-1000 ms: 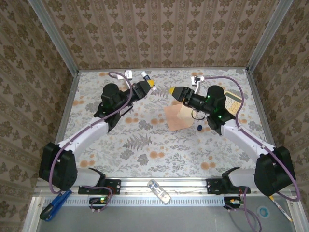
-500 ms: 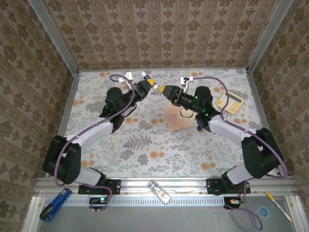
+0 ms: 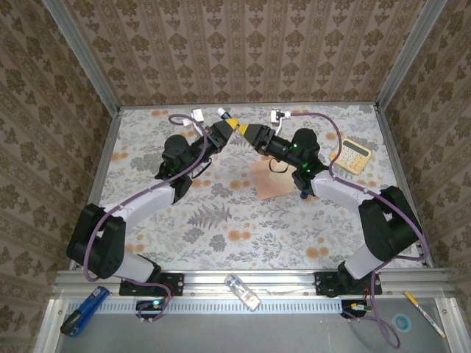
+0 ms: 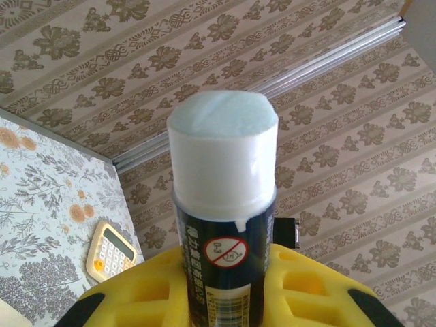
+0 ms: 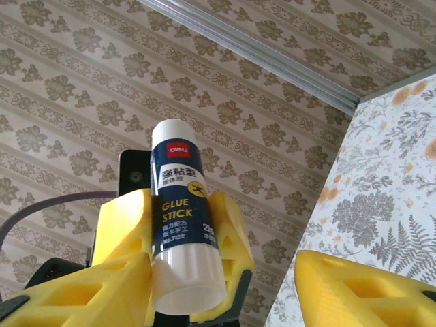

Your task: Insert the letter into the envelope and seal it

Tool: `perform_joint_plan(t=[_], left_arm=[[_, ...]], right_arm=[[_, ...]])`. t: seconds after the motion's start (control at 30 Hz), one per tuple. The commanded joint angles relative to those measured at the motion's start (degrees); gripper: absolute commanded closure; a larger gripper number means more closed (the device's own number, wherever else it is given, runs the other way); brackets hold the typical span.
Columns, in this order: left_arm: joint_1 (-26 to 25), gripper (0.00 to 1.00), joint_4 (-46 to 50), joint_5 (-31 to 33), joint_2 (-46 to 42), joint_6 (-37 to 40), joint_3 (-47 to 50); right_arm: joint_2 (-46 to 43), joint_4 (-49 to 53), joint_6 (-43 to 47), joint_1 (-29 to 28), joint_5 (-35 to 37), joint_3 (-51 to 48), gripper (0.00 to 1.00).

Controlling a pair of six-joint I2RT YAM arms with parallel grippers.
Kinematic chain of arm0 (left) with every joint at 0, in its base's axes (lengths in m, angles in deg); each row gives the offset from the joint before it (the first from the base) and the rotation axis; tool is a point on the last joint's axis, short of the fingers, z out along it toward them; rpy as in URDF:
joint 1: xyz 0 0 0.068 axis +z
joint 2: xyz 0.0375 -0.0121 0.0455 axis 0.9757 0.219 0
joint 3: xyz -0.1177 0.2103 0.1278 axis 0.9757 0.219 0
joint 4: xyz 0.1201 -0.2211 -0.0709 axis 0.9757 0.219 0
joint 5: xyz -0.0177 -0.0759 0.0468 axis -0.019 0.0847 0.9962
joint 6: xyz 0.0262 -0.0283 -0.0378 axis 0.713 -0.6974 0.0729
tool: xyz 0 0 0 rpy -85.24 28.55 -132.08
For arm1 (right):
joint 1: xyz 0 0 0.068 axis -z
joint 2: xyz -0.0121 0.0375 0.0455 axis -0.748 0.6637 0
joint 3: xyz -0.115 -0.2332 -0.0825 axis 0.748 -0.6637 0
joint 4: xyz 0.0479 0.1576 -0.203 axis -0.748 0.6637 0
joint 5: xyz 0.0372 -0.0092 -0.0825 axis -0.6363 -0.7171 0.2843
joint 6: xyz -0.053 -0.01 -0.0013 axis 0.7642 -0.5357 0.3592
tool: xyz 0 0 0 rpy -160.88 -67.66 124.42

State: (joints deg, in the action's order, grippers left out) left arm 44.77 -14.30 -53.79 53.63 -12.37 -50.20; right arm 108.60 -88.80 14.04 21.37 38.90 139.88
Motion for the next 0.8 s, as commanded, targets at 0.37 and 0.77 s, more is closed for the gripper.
perform_joint_plan(t=[0.37,0.77], left_arm=[[-1.0,1.0,-6.3,0.6,2.3,-2.2,-0.1],[-1.3,1.0,-9.1,0.1,4.2,-4.0,-1.1]], right_arm=[[1.2,-5.7,-2.1,-0.5,-0.2,2.3,0.54],[4.1,-12.1,-8.1,-0.6,-1.0,2.5,0.61]])
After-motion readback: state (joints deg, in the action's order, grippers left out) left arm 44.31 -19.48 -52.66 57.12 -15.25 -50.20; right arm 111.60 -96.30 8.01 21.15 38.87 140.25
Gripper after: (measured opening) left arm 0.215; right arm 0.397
